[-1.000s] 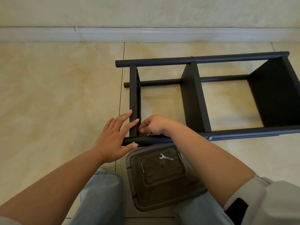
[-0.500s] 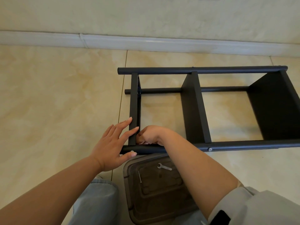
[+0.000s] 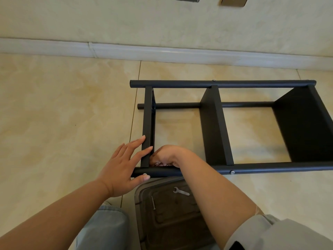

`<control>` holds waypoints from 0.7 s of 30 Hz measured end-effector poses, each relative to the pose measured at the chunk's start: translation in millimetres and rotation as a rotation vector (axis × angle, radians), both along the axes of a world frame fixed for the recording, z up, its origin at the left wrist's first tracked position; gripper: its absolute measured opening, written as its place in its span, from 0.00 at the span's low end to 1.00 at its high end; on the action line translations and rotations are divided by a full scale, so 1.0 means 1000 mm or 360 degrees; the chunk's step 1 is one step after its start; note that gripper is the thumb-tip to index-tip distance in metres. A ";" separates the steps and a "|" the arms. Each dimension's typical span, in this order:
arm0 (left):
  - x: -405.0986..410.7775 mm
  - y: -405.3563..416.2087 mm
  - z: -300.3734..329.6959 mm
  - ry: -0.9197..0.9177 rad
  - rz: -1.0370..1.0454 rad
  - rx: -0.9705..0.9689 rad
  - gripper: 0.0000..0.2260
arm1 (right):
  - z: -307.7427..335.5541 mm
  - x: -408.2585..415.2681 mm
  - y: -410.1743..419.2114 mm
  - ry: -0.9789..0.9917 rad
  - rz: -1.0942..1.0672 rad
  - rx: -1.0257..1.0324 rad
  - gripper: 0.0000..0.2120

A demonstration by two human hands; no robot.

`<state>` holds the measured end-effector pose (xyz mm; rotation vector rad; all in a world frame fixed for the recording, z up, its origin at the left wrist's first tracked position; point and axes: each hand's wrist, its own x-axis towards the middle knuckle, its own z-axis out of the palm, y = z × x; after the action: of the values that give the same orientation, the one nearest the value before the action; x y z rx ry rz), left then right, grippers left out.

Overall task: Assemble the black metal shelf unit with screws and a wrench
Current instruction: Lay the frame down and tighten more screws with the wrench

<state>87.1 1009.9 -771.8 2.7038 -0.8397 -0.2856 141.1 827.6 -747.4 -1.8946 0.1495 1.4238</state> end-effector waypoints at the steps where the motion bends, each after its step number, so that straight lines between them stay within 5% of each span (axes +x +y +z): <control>1: 0.000 0.000 0.000 0.0004 0.0004 -0.0003 0.31 | -0.001 0.000 0.000 0.0002 -0.0015 0.0003 0.10; 21: -0.001 0.000 -0.001 0.0027 0.0018 -0.0004 0.31 | -0.022 0.002 -0.001 0.0106 -0.0135 0.0090 0.04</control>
<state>86.6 1009.5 -772.3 2.6993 -0.8190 -0.3044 143.6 826.6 -769.7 -1.7753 0.2169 1.4200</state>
